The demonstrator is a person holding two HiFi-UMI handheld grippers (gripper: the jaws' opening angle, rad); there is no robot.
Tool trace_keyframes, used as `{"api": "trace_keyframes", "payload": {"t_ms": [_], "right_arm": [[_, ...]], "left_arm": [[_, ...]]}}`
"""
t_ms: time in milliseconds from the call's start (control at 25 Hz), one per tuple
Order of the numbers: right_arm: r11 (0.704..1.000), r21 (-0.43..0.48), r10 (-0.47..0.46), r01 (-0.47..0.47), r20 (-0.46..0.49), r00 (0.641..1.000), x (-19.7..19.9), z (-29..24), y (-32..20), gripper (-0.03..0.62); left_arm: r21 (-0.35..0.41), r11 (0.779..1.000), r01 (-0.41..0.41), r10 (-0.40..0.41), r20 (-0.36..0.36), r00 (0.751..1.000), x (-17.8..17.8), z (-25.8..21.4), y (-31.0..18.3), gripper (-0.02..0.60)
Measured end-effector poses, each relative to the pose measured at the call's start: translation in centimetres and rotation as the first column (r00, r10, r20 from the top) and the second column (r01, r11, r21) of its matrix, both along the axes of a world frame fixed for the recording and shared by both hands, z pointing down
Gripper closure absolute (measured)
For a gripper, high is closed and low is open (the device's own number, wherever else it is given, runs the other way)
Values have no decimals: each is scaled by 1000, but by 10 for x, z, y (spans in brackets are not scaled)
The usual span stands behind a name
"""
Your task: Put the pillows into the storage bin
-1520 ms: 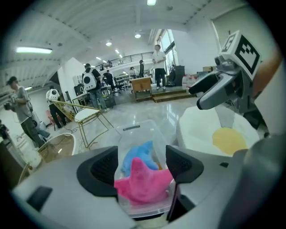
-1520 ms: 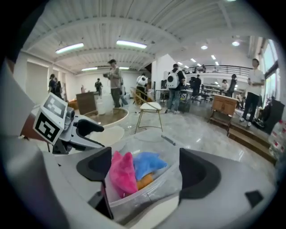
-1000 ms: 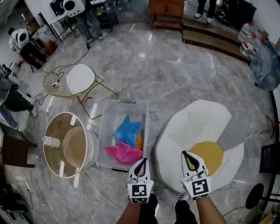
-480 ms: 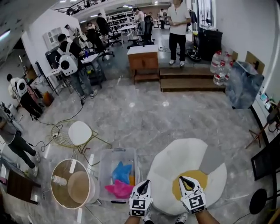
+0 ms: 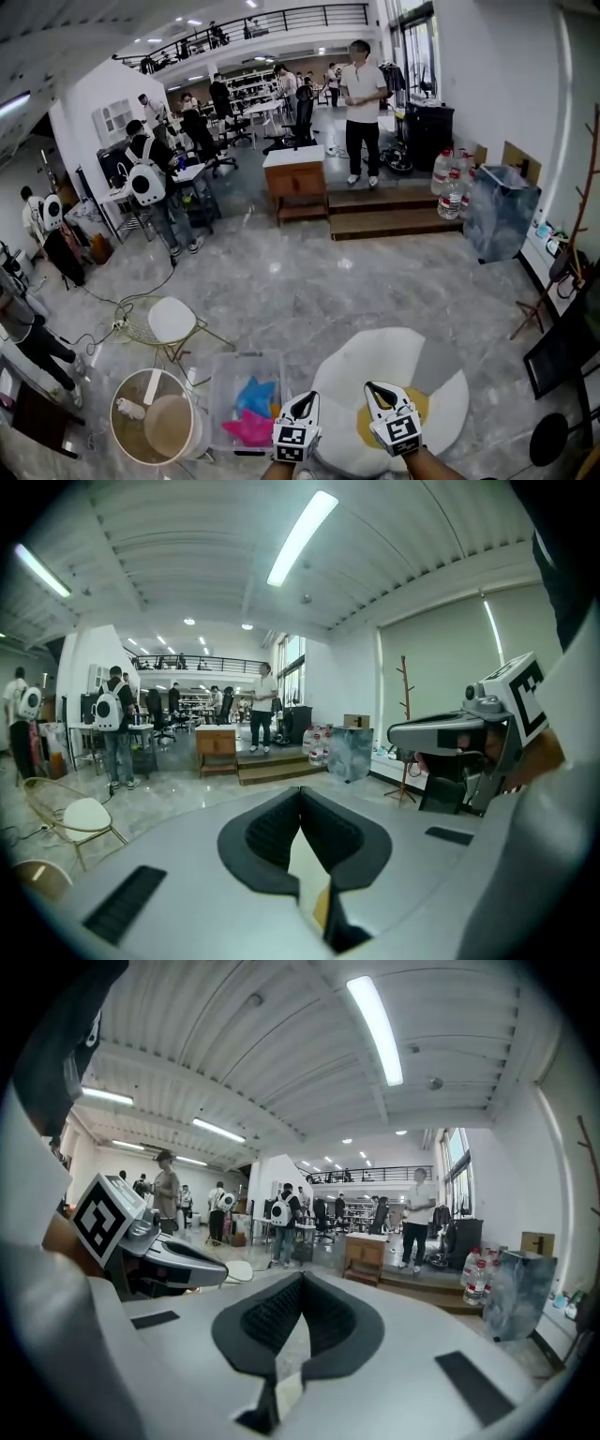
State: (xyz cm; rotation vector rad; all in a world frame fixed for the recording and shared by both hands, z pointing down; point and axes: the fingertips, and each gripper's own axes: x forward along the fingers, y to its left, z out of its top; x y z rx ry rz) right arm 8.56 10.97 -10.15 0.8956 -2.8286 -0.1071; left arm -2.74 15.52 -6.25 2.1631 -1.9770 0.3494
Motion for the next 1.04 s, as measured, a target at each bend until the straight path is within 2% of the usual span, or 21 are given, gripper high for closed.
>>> {"api": "trace_keyframes", "payload": {"t_ms": [200,400,600,760,920,1040], "right_arm": [[998,52,19,-19,-15,1000,6,-21,2,583],[996,74,40,-40,1,999,10,-39,-17,583],[998,20,51,-52,49,997,23,-40,-13,582],[998,3,56,-57,66,996,24,-46,-9,583],[998,11,60,-61,79,995,35,-46,-7,583],[998,13,64,-65,74,995,41,-46,-7,583]], "left_arm": [[21,1000,21,-21,3,1000,0,-16,12,563],[38,998,42,-43,19,999,-8,-33,4,563],[130,989,77,-80,23,996,-4,-47,11,563],[138,985,105,-112,38,993,-11,-52,17,563],[159,982,107,-113,31,993,-1,-60,21,563],[147,984,100,-106,30,994,6,-50,23,563]]}}
